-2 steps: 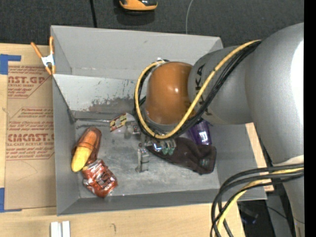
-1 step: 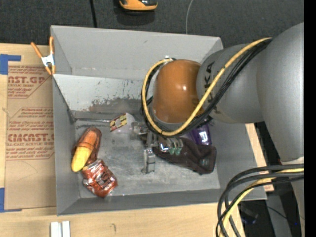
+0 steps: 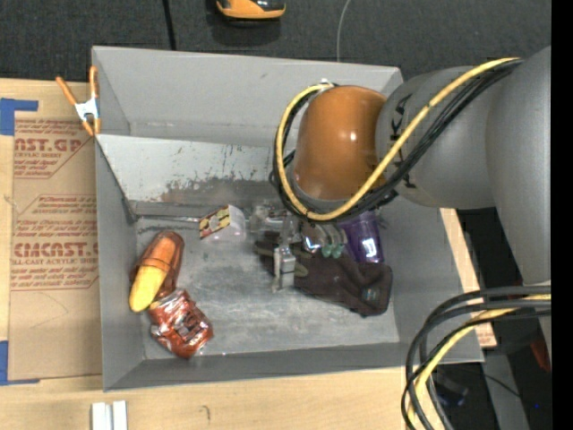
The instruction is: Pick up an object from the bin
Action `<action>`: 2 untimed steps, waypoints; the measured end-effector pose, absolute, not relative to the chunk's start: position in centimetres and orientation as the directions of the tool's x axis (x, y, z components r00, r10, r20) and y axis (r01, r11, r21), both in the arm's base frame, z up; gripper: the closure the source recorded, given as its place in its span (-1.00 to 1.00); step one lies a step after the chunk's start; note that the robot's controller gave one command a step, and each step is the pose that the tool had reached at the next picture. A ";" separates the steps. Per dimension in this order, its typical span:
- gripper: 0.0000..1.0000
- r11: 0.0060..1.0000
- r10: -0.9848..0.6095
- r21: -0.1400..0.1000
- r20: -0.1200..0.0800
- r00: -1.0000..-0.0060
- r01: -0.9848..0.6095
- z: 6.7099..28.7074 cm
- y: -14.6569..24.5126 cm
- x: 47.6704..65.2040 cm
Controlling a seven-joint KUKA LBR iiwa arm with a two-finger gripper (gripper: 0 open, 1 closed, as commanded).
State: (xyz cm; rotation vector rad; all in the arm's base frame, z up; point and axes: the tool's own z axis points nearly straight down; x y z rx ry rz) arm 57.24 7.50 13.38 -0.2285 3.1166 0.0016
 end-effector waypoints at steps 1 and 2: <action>-1.00 0.992 -0.126 0.001 0.003 -0.992 -0.126 10.0 6.4 57.3; -1.00 0.999 -0.047 0.002 -0.001 -0.999 -0.047 10.0 3.6 56.4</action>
Offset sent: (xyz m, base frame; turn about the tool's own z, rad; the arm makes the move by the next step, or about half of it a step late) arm -0.0126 -0.0487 -0.0337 0.1162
